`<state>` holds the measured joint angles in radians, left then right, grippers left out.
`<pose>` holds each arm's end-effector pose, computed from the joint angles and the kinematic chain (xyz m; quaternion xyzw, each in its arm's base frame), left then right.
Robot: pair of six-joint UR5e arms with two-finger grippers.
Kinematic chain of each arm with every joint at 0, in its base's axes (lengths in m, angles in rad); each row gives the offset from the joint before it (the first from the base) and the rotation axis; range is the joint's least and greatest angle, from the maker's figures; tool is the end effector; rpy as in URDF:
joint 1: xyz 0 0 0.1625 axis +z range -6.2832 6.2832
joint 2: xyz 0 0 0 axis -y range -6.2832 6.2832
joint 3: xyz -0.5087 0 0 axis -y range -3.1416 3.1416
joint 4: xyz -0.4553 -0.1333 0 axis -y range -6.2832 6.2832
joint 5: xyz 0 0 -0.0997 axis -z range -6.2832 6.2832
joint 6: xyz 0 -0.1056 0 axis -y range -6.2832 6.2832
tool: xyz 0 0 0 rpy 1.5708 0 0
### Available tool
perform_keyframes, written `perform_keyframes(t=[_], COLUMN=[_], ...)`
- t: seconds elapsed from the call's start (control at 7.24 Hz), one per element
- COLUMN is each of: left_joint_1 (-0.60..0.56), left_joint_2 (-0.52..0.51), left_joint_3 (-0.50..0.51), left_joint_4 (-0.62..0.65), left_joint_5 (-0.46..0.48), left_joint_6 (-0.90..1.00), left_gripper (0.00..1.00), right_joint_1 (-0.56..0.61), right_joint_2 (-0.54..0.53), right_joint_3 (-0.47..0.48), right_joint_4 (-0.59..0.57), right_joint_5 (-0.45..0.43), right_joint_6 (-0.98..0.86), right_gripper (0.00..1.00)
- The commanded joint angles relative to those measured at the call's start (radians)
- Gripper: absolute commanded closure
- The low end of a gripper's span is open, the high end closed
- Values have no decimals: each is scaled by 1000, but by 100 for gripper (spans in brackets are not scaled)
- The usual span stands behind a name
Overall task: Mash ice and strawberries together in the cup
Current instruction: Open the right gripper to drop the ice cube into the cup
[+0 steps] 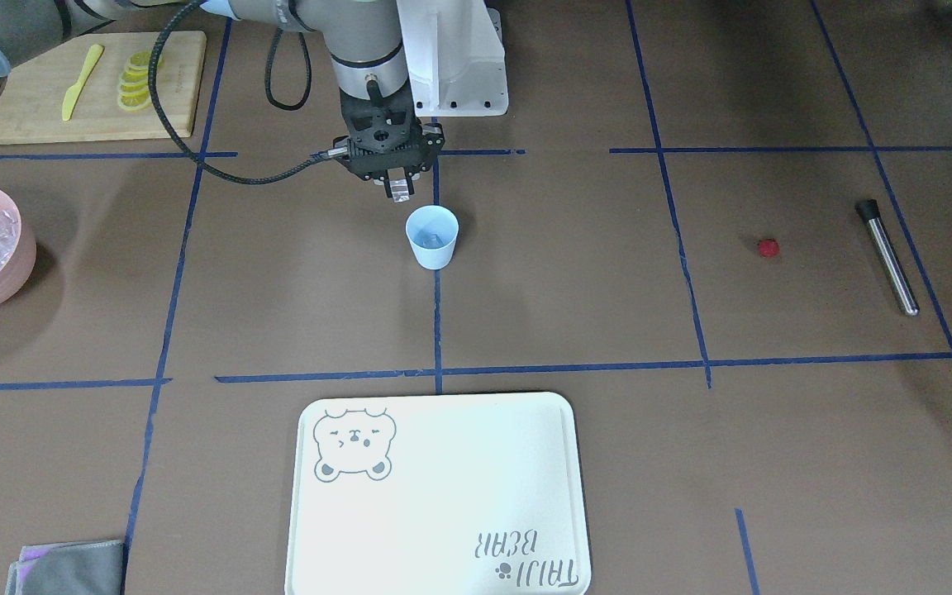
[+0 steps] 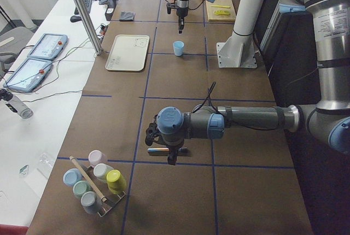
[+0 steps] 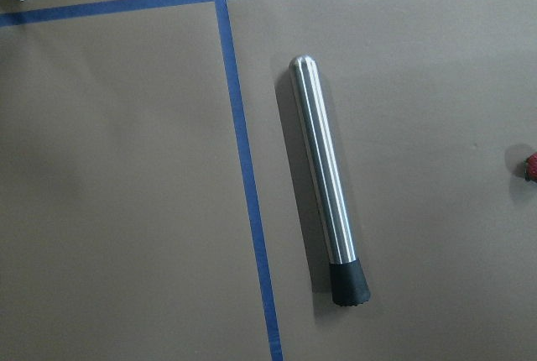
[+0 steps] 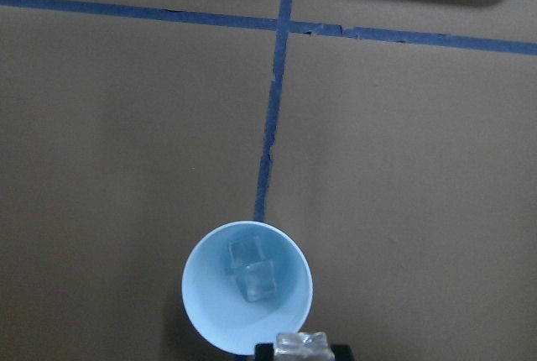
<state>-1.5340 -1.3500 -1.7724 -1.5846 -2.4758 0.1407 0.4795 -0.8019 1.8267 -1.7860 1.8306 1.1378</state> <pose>-0.0339 -0.4447 0.7334 0.0203 0.4368 0.0785 0.8959 -0.6012 -0.4323 0.1372 0.0652 -0.4030 -0.0298 0.9124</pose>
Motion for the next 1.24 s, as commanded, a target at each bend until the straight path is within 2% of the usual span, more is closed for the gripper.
perform_keyframes(t=[0.0,0.41,0.55,0.69,0.83,1.11], left_joint_1=[0,0,0,0,0,0], left_joint_2=[0,0,0,0,0,0], left_joint_3=[1,1,1,1,1,-1], left_joint_4=[-2,-2,-2,-2,-2,-2], left_joint_5=[0,0,0,1,0,1], left_joint_6=[-1,0,0,0,0,0], left_gripper=[0,0,0,0,0,0], right_joint_1=[-31,-38,-39,-42,-44,-47], right_joint_2=[29,38,36,35,33,33], right_joint_3=[-68,-142,-141,-141,-139,-141], right_joint_4=[49,109,109,109,109,109], right_joint_5=[-40,-59,-59,-59,-60,-59], right_joint_6=[42,43,43,43,43,40], right_gripper=[100,100,81,25,4,2])
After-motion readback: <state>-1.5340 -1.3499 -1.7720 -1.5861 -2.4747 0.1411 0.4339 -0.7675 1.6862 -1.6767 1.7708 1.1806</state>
